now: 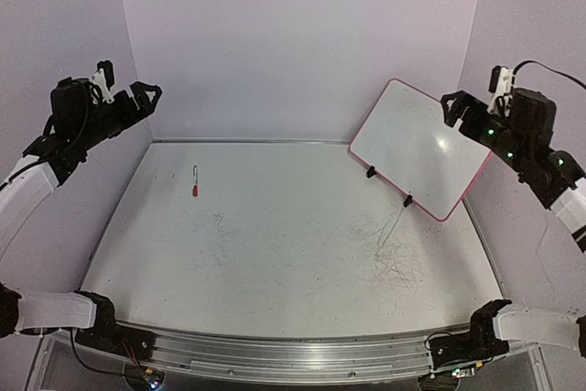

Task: Write a sentence on the whiteboard
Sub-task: Move the whiteboard stand to the center of the board.

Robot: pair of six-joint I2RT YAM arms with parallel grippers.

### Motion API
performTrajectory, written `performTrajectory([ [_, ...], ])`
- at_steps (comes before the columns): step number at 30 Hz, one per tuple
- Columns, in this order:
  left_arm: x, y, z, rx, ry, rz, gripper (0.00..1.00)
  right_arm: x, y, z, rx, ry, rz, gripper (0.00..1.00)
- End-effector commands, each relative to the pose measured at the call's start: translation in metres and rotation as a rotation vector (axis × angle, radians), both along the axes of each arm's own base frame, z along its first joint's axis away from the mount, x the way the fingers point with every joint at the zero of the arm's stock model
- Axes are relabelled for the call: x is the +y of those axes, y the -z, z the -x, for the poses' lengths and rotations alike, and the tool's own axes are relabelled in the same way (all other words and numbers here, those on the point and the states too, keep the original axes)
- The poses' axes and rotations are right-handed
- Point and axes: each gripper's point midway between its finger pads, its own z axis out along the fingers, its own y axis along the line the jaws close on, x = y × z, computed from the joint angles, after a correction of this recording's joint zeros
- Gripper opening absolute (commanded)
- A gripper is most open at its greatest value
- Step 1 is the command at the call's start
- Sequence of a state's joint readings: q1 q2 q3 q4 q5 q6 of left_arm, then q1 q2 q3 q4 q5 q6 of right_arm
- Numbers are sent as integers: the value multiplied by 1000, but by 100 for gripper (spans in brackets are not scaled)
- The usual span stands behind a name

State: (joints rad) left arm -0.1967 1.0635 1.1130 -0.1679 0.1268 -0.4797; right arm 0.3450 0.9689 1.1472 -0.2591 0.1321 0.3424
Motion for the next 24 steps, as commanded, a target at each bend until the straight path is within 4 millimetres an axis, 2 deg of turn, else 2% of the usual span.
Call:
performTrajectory([
  [1, -13, -4, 6, 16, 82, 17, 99, 3, 12, -8, 50, -1, -9, 98],
  [9, -23, 19, 3, 84, 133, 30, 99, 14, 54, -33, 169, -9, 28, 98],
  [14, -30, 39, 5, 148, 170, 53, 99, 18, 101, -53, 291, 31, -6, 98],
  [19, -34, 63, 9, 212, 192, 79, 99, 12, 155, -64, 413, 145, -93, 98],
  [24, -38, 67, 14, 234, 214, 104, 100, 6, 213, -78, 534, 259, -105, 98],
])
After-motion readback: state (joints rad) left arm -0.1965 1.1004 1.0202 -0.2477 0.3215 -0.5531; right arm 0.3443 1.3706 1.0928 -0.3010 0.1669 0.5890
